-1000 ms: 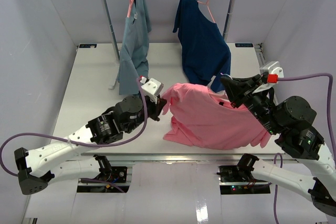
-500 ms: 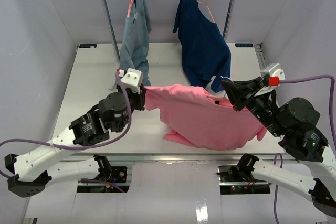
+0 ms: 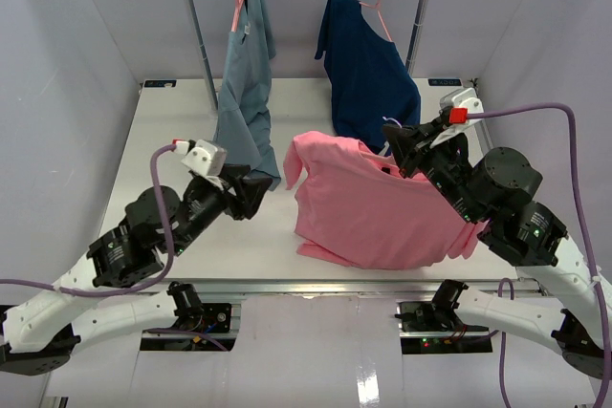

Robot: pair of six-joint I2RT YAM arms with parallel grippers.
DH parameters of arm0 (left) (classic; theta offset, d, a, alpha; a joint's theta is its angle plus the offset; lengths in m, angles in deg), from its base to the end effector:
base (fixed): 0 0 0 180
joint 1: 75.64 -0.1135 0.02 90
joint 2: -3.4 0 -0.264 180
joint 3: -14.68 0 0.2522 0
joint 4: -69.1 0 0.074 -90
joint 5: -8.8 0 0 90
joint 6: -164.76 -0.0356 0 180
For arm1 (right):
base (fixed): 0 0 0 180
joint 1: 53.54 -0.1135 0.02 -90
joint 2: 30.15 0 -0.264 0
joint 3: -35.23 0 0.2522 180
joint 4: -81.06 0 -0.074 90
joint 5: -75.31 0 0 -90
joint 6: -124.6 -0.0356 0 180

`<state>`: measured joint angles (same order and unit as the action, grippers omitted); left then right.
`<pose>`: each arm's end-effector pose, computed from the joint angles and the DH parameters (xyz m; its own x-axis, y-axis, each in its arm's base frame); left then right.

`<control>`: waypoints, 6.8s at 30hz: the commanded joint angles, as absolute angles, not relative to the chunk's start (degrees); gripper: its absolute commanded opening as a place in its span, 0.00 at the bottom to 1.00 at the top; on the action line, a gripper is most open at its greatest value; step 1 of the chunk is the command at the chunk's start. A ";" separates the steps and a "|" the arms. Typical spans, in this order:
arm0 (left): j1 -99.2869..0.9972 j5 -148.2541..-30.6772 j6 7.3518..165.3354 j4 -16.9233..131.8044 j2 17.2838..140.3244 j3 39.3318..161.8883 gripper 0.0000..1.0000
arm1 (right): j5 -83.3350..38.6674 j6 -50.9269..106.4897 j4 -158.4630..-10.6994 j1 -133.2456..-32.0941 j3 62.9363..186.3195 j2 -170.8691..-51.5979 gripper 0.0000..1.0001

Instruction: Place the t-shirt on the hanger

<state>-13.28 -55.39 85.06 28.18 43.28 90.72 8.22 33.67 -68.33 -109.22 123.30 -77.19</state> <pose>0.0725 -0.1051 0.4228 -0.1445 -0.0711 -0.9870 0.5797 0.8022 -0.1426 0.0878 0.1040 0.4916 0.0931 0.1629 -0.9822 -0.5465 0.8330 0.0864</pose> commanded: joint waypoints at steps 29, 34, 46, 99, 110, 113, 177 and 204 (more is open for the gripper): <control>-13.24 -61.77 87.60 65.99 66.98 71.77 0.10 | 10.30 31.26 -88.20 -109.35 119.21 -73.91 0.08; -13.24 -60.98 88.90 64.46 65.88 70.53 0.00 | 13.89 33.02 -89.76 -109.35 119.13 -74.07 0.08; -13.24 -56.61 92.33 60.76 55.23 59.91 0.00 | 23.65 42.51 -94.94 -109.37 121.38 -76.16 0.08; -13.24 -46.69 81.18 39.81 44.86 81.23 0.00 | -1.28 37.98 -66.86 -109.35 127.24 -70.23 0.08; -13.24 -49.84 85.56 30.12 46.45 85.58 0.60 | -3.82 37.32 -64.79 -109.35 128.60 -72.57 0.08; -13.24 -52.73 84.59 29.13 45.67 88.53 0.60 | -4.72 36.78 -64.82 -109.39 129.07 -73.45 0.08; -13.24 -54.72 82.83 27.64 41.21 89.86 0.46 | -11.32 37.97 -57.02 -109.35 132.31 -69.97 0.08; -13.24 -47.45 82.33 27.64 48.93 89.87 0.00 | -6.17 37.32 -59.70 -109.44 136.63 -72.36 0.08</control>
<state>-13.19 -62.47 80.08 31.19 50.44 87.43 -8.40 36.52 -55.21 -109.20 133.78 -74.01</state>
